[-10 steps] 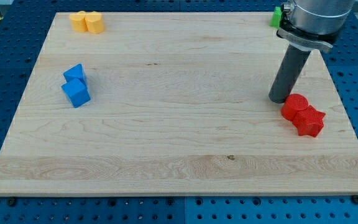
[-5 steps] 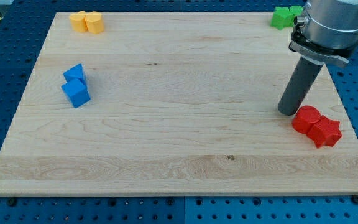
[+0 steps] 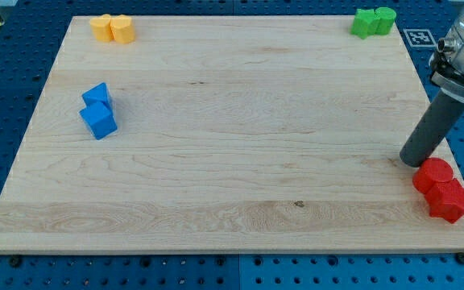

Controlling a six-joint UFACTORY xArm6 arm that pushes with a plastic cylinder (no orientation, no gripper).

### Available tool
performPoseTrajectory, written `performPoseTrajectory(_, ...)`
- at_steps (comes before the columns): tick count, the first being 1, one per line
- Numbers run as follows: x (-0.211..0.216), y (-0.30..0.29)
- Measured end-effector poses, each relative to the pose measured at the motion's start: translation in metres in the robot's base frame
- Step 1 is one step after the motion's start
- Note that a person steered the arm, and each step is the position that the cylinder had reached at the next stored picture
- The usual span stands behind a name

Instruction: Put the red blocks at the bottom of green blocks

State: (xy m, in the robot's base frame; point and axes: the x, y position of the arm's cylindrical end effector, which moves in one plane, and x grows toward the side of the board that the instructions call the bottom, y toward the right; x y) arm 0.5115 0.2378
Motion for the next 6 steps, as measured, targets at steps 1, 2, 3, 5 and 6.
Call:
performPoseTrajectory(1, 0.004, 0.009)
performPoseTrajectory(2, 0.005, 0.015)
performPoseTrajectory(3, 0.008, 0.023)
performPoseTrajectory(5, -0.035, 0.006)
performPoseTrajectory(6, -0.096, -0.021)
